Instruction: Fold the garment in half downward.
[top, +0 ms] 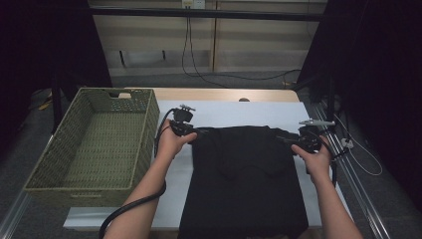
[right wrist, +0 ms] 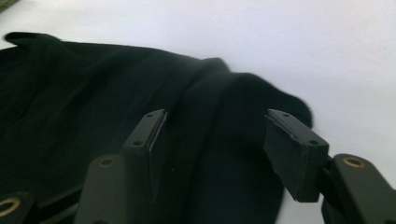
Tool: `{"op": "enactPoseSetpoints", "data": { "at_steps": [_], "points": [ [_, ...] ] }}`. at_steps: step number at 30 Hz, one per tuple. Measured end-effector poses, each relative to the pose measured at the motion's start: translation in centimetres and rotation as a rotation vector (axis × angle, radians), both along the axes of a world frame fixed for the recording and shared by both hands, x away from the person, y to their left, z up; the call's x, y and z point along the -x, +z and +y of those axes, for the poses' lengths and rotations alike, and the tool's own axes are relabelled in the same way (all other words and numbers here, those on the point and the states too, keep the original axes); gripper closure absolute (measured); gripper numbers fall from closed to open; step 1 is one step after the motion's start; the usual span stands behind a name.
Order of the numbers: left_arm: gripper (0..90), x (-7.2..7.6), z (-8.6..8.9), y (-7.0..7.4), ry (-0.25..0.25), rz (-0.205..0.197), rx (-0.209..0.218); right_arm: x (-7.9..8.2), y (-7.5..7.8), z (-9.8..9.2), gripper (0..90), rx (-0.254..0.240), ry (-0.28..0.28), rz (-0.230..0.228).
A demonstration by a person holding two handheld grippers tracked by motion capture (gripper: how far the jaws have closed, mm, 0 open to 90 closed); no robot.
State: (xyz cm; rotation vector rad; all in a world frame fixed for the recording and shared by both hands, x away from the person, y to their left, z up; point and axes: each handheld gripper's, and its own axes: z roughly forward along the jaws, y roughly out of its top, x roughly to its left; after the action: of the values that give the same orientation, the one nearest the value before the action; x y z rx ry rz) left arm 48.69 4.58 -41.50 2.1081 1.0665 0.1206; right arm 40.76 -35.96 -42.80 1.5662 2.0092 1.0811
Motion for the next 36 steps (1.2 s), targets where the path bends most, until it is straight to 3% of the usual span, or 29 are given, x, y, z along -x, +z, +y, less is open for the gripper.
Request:
{"op": "enactPoseSetpoints", "data": {
  "at_steps": [5,9,11,14,17,21,24,27,36],
  "points": [
    [25.3,1.6,-0.7,-0.7,-0.058,0.005,0.021,1.4,-0.1,1.3,39.6,0.007,0.035,-0.004],
    [22.1,2.7,-1.0,-1.4,-0.088,-0.003,0.028,2.4,-0.6,2.2,38.2,-0.019,0.052,0.001],
    [21.3,3.2,-1.0,-1.6,-0.125,0.012,0.031,2.9,-0.9,2.6,38.2,-0.001,0.060,-0.001],
    [20.0,3.9,-1.2,-1.7,-0.147,-0.005,0.032,3.6,-1.2,3.1,38.2,0.007,0.069,0.004],
    [18.2,4.4,-1.4,-1.8,-0.179,0.000,0.040,4.2,-1.4,3.5,38.1,0.031,0.074,-0.005],
    [16.9,4.9,-1.6,-2.0,-0.212,0.004,0.055,4.9,-1.6,3.7,37.5,0.013,0.076,-0.008],
    [15.5,5.4,-1.9,-2.1,-0.239,0.007,0.065,5.5,-1.6,3.8,36.5,0.038,0.083,-0.006],
    [14.6,5.6,-2.1,-2.1,-0.263,0.007,0.068,6.1,-1.7,3.7,37.0,0.019,0.081,-0.009],
    [21.3,6.7,-2.8,-2.0,-0.322,-0.004,0.081,7.7,-1.1,3.7,48.2,0.019,0.079,-0.026]
  ]
}}
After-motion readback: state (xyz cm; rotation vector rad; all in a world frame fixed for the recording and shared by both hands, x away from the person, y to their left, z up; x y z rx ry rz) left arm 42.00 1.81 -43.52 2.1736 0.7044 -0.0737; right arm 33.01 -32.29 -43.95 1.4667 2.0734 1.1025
